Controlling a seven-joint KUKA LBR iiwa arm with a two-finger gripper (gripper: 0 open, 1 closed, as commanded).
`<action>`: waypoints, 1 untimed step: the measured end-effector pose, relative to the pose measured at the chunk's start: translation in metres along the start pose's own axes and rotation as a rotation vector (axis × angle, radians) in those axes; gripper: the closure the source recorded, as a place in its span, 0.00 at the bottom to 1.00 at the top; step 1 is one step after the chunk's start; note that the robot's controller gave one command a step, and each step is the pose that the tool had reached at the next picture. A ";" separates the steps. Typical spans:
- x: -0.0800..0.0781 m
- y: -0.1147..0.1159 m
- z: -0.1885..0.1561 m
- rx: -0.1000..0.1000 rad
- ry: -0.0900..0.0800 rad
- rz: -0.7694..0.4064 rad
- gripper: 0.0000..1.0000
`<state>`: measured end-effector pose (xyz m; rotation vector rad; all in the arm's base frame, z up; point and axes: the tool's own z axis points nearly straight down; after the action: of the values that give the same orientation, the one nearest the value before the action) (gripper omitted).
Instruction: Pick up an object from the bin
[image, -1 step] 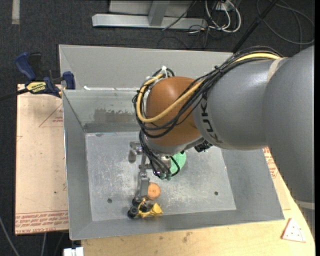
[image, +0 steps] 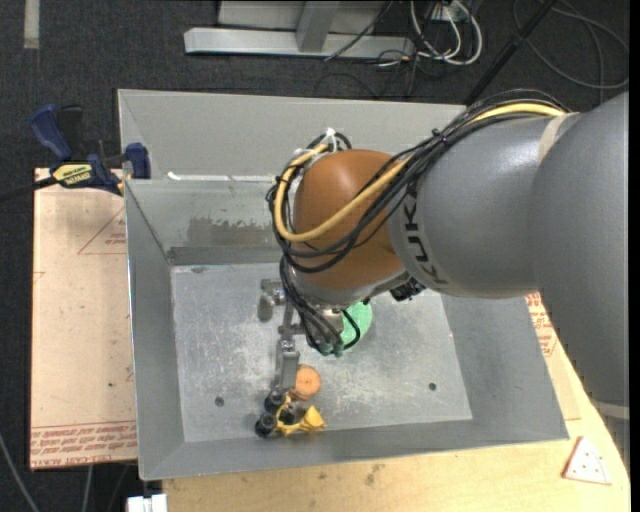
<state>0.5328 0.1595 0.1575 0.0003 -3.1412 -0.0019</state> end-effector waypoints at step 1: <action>0.031 -0.031 0.054 0.000 -0.002 -0.130 0.00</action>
Offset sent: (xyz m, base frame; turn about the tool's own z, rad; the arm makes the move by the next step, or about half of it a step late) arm -0.0512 -0.0487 -0.0093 -0.2320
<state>0.5020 0.1286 0.1037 0.2040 -3.1365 -0.0017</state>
